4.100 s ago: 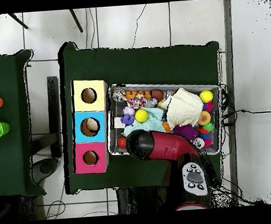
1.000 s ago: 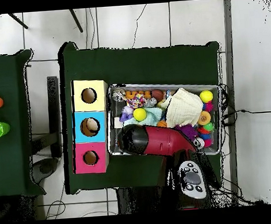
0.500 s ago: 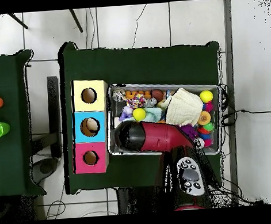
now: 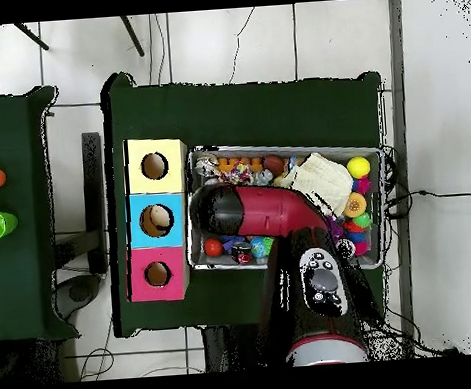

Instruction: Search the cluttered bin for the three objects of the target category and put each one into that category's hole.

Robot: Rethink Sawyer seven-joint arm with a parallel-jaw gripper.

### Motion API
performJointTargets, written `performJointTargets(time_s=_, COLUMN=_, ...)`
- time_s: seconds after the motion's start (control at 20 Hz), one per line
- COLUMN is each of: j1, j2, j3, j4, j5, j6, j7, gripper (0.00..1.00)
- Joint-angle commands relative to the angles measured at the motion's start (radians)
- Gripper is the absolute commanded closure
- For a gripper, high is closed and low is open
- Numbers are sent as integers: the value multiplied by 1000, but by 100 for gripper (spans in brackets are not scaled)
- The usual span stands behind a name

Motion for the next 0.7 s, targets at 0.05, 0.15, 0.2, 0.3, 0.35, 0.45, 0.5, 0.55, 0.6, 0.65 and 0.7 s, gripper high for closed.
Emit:
performJointTargets(time_s=0.05, j1=-10, j2=64, j3=134, j4=-186, j5=-54, j6=72, j7=-56, gripper=100)
performJointTargets(time_s=0.15, j1=-10, j2=76, j3=142, j4=-210, j5=-57, j6=81, j7=-60, gripper=100)
performJointTargets(time_s=0.2, j1=-11, j2=82, j3=144, j4=-218, j5=-59, j6=82, j7=-60, gripper=100)
performJointTargets(time_s=0.3, j1=-13, j2=81, j3=146, j4=-208, j5=-63, j6=63, j7=-52, gripper=100)
performJointTargets(time_s=0.35, j1=-14, j2=80, j3=145, j4=-198, j5=-65, j6=48, j7=-44, gripper=100)
performJointTargets(time_s=0.45, j1=-8, j2=83, j3=137, j4=-190, j5=-68, j6=29, j7=-23, gripper=100)
performJointTargets(time_s=0.5, j1=-7, j2=81, j3=136, j4=-177, j5=-73, j6=7, j7=-15, gripper=100)
performJointTargets(time_s=0.55, j1=1, j2=86, j3=128, j4=-177, j5=-76, j6=-4, j7=-1, gripper=100)
performJointTargets(time_s=0.6, j1=4, j2=88, j3=121, j4=-165, j5=-83, j6=-27, j7=12, gripper=100)
performJointTargets(time_s=0.65, j1=8, j2=90, j3=114, j4=-153, j5=-89, j6=-49, j7=25, gripper=100)
performJointTargets(time_s=0.7, j1=13, j2=94, j3=103, j4=-141, j5=-94, j6=-64, j7=43, gripper=100)
